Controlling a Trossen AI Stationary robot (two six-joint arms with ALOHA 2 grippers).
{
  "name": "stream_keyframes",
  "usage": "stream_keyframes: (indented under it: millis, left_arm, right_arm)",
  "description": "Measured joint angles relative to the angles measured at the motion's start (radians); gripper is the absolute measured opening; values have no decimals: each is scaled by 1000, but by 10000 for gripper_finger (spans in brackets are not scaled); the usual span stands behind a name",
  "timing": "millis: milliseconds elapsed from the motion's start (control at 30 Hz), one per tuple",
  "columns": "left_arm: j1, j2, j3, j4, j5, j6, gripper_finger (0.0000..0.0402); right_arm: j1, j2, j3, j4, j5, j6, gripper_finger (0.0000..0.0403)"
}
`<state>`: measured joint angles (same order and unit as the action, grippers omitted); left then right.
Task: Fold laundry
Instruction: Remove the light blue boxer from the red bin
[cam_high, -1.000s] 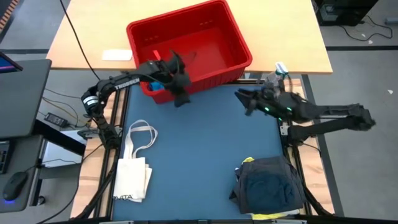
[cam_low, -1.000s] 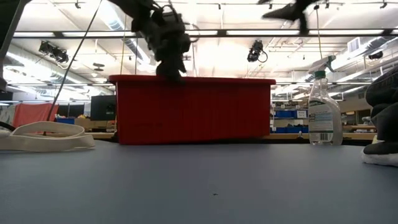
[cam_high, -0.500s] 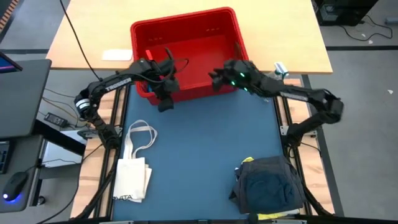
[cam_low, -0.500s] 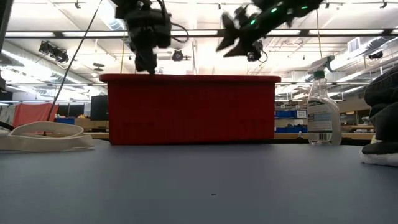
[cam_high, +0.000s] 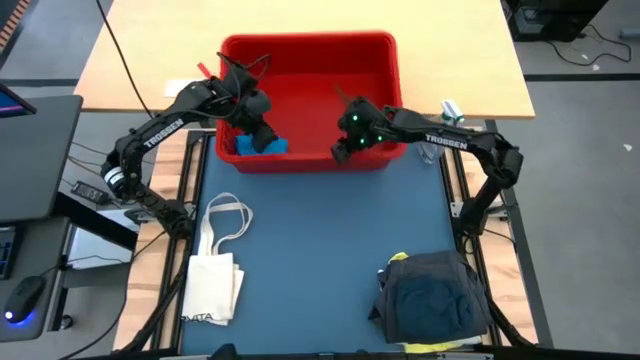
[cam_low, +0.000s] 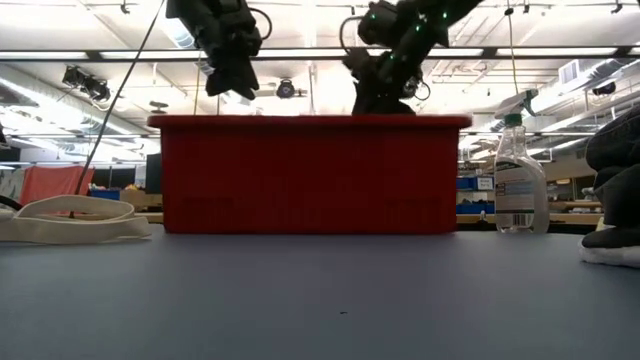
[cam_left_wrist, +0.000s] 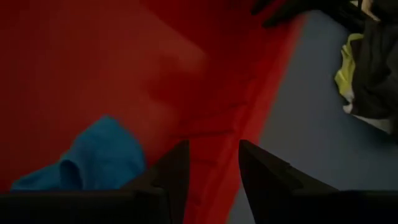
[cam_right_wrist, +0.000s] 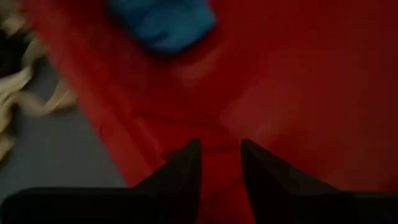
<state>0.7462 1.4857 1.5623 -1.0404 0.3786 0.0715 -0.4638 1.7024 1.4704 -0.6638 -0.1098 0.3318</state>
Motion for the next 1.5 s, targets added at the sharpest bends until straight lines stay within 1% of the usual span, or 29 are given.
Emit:
stream_keyframes:
  millis: [100, 200, 333, 433, 533, 633, 767, 933, 1133, 1300, 1500]
  left_arm:
    - [-10, 5, 0, -22, -1, 4, 141]
    - [-12, 8, 0, -15, -33, 36, 141]
    - [14, 45, 2, 35, -168, 50, 141]
    - [42, 127, 2, 34, -181, 53, 142]
    - [54, 240, 1, 9, -183, 59, 149]
    - [54, 339, 1, 9, -185, 94, 164]
    - [54, 420, 1, -21, -238, 105, 191]
    - [53, 442, 1, -62, -362, 109, 220]
    - [53, 436, 10, -78, -459, 127, 225]
    - [37, 428, 90, -135, -478, 132, 223]
    - [36, 443, 76, -102, -463, 134, 224]
  right_arm:
    - [41, -5, 0, -39, -47, 1, 114]
    - [69, -6, -1, -56, -43, 12, 114]
    - [84, -1, -5, -30, 41, 48, 113]
    - [74, -2, -5, 11, 63, 102, 113]
    - [61, -3, -5, 26, 73, 144, 113]
    - [60, -3, -5, 30, 80, 169, 113]
    - [62, -3, -5, 28, 66, 174, 113]
    - [65, -3, -5, 25, 66, 173, 113]
    - [42, -3, -4, 26, 65, 158, 113]
    - [22, -3, -4, 26, 48, 156, 113]
    - [3, -3, -4, 35, 38, 138, 113]
